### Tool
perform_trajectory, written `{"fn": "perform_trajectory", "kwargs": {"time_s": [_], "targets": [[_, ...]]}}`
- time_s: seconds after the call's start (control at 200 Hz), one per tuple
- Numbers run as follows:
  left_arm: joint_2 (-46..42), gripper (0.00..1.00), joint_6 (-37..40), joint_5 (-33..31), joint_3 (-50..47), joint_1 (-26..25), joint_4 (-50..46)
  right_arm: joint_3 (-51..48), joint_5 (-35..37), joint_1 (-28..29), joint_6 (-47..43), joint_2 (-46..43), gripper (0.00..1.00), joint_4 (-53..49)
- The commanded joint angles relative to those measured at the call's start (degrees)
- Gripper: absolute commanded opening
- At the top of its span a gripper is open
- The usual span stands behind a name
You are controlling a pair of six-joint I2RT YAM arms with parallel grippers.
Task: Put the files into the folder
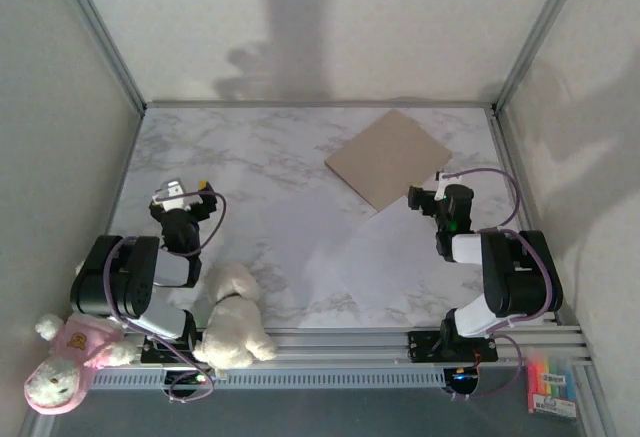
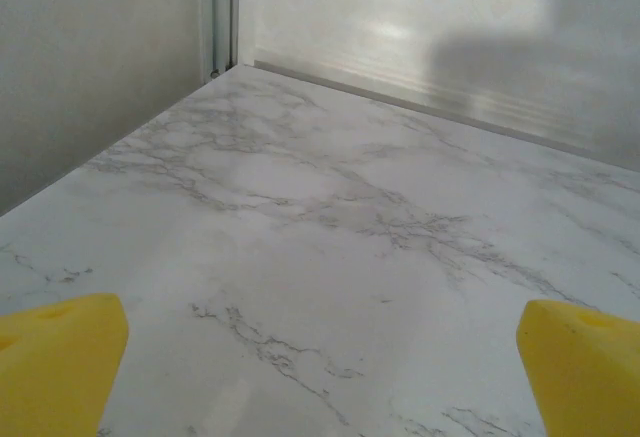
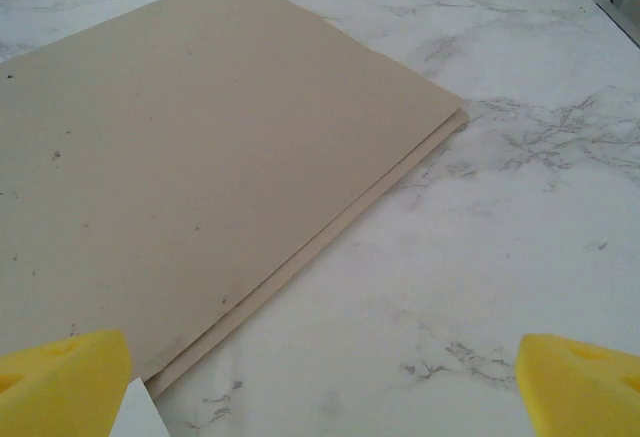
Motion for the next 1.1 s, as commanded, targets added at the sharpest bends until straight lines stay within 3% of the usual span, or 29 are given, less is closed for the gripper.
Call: {"fn": "perform_trajectory", "kwargs": {"time_s": [0.0, 0.526, 0.601, 0.796, 0.931, 1.096], "targets": [[0.39, 1.00, 0.38, 1.00, 0.88, 0.39, 2.07, -0.65, -0.98, 0.09, -0.66, 0.47, 0.99, 1.98], [0.39, 0.99, 0.40, 1.17, 0.95, 0.40, 1.95, -0.69, -0.89, -0.01, -0.62, 0.40, 0.99, 2.23], [-0.35, 0.99, 0.61, 0.31, 0.90, 0.19, 2.05, 0.49, 0.90, 0.00, 0.16, -2.09, 0.99, -2.93], [-12.39, 0.99, -4.00, -10.57, 10.73, -0.80, -22.03, 11.08, 2.56, -0.73, 4.32, -11.09, 0.99, -22.34], [-16.28, 0.99, -13.12, -9.41, 20.60, -2.30, -35.92, 21.08, 1.66, -1.99, 16.68, -11.01, 0.99, -36.31], [-6.66, 0.99, -15.03, -2.83, 42.00, -8.75, -53.29, 32.47, -9.86, -2.10, 25.71, -1.89, 0.99, -44.01]]}}
